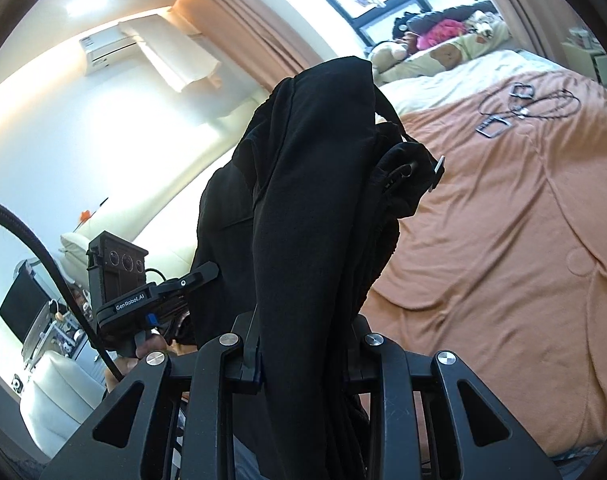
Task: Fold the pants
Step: 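Lift the folded stack with both grippers and carry it toward the black pile by the headboard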
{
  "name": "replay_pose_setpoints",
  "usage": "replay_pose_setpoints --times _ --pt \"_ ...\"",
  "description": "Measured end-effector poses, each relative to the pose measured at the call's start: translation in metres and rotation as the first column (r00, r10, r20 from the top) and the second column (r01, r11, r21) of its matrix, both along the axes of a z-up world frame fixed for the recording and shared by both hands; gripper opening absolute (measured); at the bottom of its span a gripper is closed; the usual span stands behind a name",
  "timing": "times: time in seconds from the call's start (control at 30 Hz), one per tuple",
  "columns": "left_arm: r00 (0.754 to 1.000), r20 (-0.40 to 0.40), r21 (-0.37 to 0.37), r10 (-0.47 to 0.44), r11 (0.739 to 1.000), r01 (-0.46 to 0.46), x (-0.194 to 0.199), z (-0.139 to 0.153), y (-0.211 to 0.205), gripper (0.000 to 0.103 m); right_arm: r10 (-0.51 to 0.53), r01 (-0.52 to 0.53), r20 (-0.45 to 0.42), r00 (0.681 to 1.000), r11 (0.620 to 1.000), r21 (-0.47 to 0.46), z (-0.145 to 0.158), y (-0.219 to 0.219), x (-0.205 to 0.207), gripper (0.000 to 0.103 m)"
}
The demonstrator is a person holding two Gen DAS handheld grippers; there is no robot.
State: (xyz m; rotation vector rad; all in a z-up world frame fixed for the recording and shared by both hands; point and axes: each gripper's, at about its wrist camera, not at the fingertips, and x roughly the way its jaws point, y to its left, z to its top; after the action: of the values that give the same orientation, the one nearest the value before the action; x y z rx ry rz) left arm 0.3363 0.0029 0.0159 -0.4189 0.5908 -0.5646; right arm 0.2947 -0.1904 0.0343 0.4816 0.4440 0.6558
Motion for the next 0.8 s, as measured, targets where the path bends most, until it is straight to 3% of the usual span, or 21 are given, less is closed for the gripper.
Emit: replay_pose_setpoints --times 0.5,0.8 --pt "0.982 0.084 -0.003 0.171 0.985 -0.172 -0.05 0.048 0.104 0.012 0.115 -0.113 0.074 0.991 0.993 -0.025 0.023 0.078 0.045 0.023" --pt "0.949 0.128 -0.029 0.289 0.957 -0.288 -0.076 0.06 0.181 0.012 0.211 -0.206 0.102 0.972 0.977 -0.055 0.031 0.134 0.077 0.023"
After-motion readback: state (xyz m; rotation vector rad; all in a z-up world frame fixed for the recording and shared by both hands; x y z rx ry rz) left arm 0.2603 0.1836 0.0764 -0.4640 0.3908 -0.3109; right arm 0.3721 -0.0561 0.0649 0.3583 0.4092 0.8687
